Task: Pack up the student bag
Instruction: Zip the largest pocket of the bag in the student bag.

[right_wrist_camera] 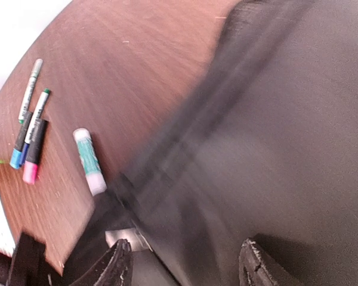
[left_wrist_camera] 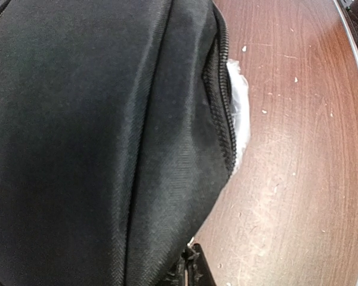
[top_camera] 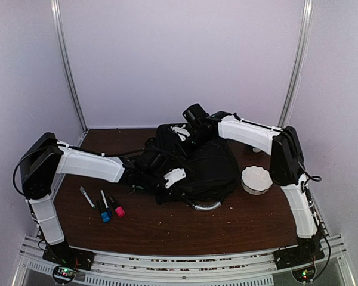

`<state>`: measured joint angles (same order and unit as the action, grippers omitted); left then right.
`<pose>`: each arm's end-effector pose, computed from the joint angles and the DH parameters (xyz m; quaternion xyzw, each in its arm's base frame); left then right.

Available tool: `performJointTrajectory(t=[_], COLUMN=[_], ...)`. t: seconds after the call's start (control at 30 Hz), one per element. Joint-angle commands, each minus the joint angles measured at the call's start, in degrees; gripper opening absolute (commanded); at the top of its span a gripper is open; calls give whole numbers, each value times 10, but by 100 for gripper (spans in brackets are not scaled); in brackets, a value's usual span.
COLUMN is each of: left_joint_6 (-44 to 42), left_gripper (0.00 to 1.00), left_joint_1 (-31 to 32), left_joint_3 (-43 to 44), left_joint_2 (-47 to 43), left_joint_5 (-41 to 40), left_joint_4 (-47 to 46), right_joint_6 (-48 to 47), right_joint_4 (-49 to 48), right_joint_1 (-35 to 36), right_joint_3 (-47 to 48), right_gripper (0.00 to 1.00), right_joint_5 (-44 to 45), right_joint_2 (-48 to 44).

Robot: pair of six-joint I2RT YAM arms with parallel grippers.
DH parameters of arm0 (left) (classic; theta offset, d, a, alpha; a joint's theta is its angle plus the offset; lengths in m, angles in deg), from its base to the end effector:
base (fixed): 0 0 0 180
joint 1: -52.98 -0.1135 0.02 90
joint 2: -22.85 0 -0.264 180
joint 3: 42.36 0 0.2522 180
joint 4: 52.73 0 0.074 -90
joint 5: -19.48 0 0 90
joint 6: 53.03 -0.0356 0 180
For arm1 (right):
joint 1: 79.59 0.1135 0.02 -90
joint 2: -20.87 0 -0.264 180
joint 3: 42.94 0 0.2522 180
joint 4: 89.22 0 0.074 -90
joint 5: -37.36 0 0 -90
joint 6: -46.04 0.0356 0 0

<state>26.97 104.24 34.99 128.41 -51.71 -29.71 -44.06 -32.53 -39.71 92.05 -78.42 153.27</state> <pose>0.2292 -0.3040 0.1646 0.5208 0.7731 -0.2596 0.2521 0.3831 0.3403 0.2339 -0.3816 0.8480 0.3018 0.2103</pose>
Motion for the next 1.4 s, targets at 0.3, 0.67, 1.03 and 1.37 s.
performJointTrajectory(t=[0.3,0.67,1.03,1.37], left_joint_6=[-9,59,127,135], left_gripper=[25,34,47,46], left_joint_1=[17,-26,-42,-42], left_joint_3=[25,-20,-20,-39], left_joint_2=[-100,-141,-108,-74], left_joint_5=[-65,-281,-309,-228], left_joint_4=[110,67,70,12], right_joint_6=[-42,-21,-2,1], right_joint_4=[-60,-45,48,106], right_joint_1=[-81,-202,-213,-182], right_joint_3=[-308,-336,-191,-33], right_gripper=[64,76,84,82], right_joint_5=[68,41,-75,-103], right_joint_2=[-334,-274,-95,35])
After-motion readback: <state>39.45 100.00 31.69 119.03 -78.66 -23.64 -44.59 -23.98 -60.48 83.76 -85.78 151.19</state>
